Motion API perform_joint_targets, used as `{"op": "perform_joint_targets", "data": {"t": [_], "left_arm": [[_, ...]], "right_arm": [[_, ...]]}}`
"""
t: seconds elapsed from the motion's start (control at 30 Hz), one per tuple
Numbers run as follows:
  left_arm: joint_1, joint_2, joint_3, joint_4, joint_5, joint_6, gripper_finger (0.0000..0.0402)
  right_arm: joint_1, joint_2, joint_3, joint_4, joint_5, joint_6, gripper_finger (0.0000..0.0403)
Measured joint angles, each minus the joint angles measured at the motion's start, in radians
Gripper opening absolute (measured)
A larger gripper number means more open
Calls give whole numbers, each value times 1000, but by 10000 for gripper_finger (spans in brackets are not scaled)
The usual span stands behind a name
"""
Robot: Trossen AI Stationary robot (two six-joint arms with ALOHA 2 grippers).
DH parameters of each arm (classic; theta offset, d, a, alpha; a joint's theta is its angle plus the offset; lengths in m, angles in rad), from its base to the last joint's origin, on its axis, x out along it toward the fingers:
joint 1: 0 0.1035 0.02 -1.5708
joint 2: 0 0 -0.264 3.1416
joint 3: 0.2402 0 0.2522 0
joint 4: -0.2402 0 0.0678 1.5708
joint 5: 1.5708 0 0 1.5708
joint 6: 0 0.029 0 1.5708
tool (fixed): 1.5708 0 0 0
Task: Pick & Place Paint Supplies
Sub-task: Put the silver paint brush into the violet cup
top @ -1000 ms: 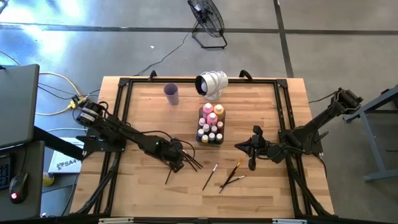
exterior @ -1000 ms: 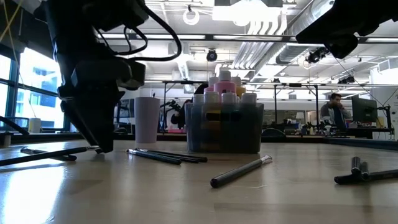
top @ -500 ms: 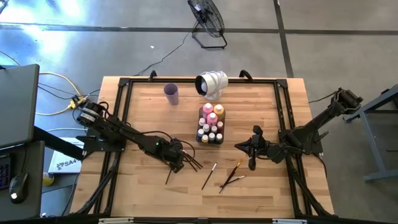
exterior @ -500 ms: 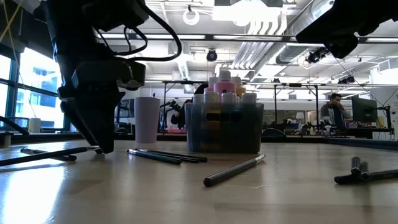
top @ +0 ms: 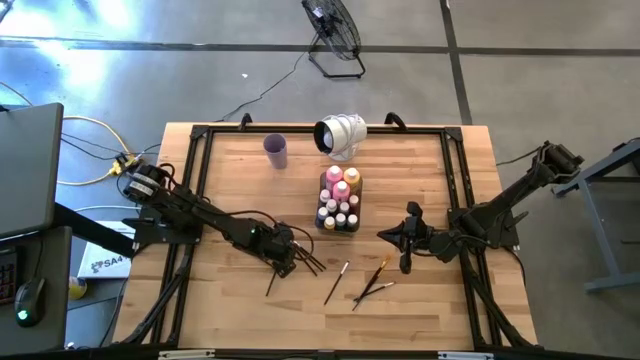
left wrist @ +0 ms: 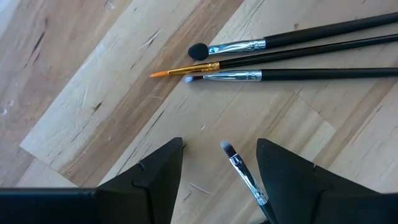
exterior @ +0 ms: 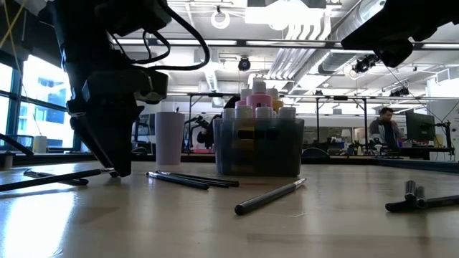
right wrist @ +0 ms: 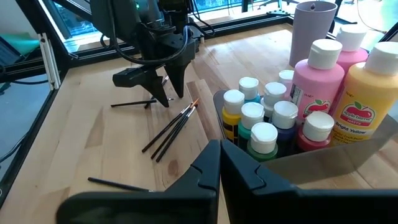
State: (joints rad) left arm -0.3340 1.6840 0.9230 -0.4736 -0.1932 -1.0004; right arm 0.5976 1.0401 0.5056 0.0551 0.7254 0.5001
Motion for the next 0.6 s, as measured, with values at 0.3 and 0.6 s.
{"op": "perform_joint_targets", "data": {"t": [0.3,0.6], "left_arm": [[0,1,0,3,-22,-4,202],[0,1,0,3,-25,-30,202]], "right_arm": [[0,0,0,0,0,-8,3],[0,0,0,0,0,-8,3]]}}
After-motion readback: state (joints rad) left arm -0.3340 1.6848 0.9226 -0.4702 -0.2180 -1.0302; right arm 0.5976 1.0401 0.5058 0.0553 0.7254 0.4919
